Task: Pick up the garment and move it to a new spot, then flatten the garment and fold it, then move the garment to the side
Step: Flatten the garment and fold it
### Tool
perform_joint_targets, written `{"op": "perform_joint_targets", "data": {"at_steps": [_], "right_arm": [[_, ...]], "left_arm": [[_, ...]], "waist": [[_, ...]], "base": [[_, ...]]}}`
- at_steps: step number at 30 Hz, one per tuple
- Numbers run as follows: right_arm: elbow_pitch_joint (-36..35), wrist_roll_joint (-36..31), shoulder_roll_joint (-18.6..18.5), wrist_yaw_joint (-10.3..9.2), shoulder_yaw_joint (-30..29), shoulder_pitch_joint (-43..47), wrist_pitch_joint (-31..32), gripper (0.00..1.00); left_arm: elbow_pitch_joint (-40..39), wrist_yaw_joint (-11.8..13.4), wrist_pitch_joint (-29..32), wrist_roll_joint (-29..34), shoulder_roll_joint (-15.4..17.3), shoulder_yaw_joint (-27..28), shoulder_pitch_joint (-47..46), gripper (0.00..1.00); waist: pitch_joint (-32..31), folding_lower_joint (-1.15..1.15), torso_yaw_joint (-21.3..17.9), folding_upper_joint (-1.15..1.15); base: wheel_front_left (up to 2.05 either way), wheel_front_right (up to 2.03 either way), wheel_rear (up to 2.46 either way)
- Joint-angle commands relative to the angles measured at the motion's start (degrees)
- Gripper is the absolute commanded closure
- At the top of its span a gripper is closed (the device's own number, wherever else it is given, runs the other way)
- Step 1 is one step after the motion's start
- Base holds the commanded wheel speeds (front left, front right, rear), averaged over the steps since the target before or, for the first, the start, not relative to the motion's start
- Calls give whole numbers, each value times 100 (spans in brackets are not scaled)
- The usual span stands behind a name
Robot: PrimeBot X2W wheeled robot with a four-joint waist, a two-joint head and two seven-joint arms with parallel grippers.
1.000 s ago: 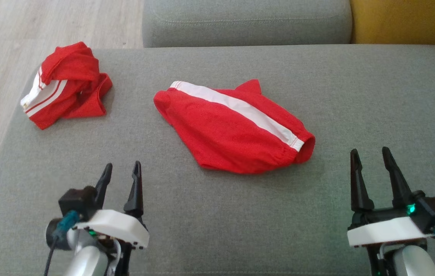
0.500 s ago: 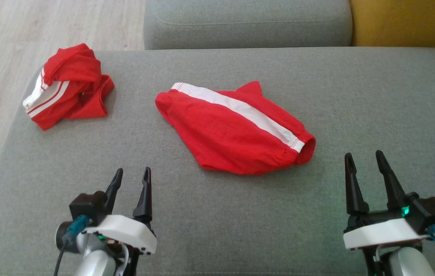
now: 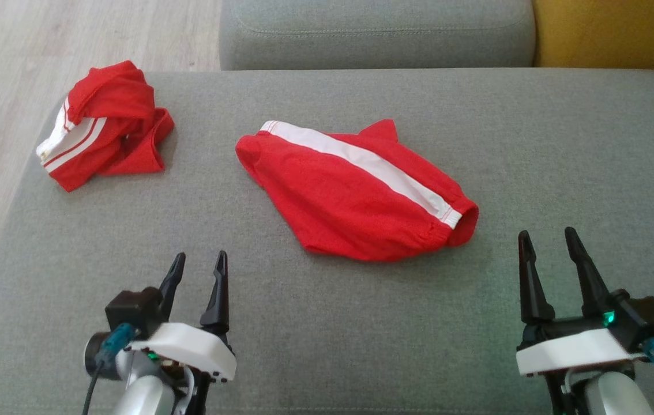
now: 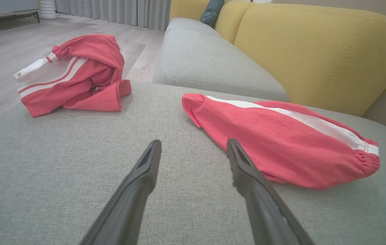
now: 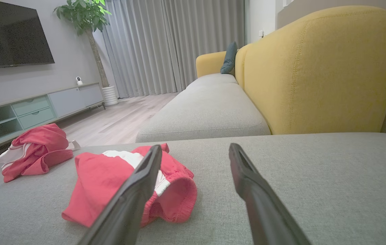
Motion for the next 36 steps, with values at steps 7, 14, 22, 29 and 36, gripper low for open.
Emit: {"op": "perform_joint_targets", "data": {"at_steps": [7, 14, 22, 29, 36], "right_arm": [[-25, 18, -29, 43, 227, -194, -13, 0], [747, 299, -29, 43, 619, -700, -13, 0], [1931, 630, -29, 43, 660, -1453, -13, 0], [2285, 926, -29, 43, 514, -1771, -13, 12], [2566, 1072, -29, 43, 541, -1955, -13, 67]], "left_arm": [[-163, -74, -70, 140, -50, 303, -175, 0], [-190, -148, -70, 240, -131, 272, -279, 0], [-142, -184, -70, 291, -202, 294, -337, 0], [-122, -200, -70, 327, -243, 365, -284, 0], [-97, -235, -70, 363, -274, 421, -237, 0]], "waist": [[94, 0, 49, 0], [317, 0, 290, 0], [510, 0, 685, 0], [517, 0, 897, 0], [473, 0, 908, 0]], "base": [[0, 0, 0], [0, 0, 0], [0, 0, 0], [0, 0, 0], [0, 0, 0]]}}
